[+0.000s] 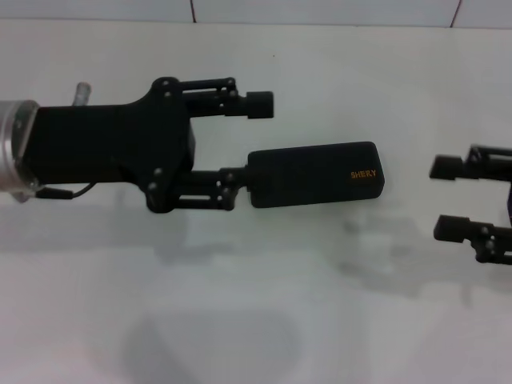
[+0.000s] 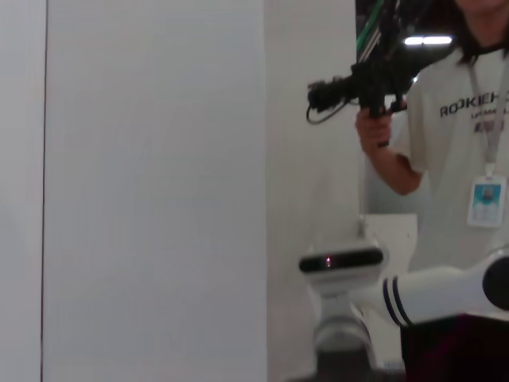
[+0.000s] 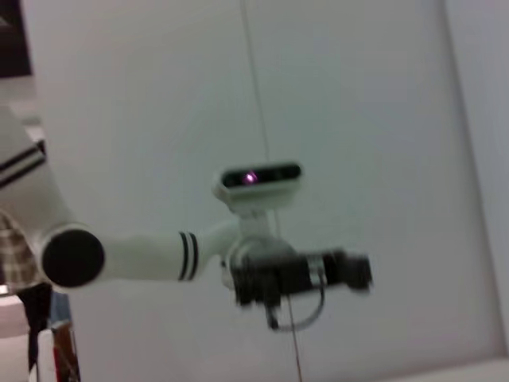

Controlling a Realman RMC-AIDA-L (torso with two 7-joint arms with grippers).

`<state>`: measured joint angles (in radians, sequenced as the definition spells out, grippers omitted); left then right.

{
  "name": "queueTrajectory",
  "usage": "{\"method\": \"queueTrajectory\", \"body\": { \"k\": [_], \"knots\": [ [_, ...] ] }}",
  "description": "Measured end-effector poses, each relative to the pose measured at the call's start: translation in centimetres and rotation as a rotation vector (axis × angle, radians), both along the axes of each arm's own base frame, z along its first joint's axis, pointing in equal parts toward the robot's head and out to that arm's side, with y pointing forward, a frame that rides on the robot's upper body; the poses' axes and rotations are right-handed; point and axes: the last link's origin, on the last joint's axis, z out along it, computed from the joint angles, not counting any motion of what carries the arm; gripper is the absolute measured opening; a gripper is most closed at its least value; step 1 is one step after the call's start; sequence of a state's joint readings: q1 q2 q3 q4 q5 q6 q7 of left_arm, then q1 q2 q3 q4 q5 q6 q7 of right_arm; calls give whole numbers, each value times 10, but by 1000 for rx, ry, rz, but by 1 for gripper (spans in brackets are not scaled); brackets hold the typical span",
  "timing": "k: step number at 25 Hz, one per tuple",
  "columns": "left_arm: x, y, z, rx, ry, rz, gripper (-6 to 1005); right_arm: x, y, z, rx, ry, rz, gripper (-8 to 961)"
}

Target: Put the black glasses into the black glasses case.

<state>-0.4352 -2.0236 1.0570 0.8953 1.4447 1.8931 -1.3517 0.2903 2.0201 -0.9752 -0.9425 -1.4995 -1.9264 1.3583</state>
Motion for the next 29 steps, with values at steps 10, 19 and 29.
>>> {"method": "queueTrajectory", "body": {
  "k": [10, 19, 29],
  "knots": [
    [-14, 2, 3, -25, 17, 44, 701, -24, 21, -8, -19, 43, 68, 830],
    [-15, 2, 9, -45, 15, 33, 698, -35, 29, -18, -60, 64, 83, 871],
    [-18, -5, 10, -103, -42, 24, 698, -34, 28, -26, -81, 43, 75, 873]
  ]
}}
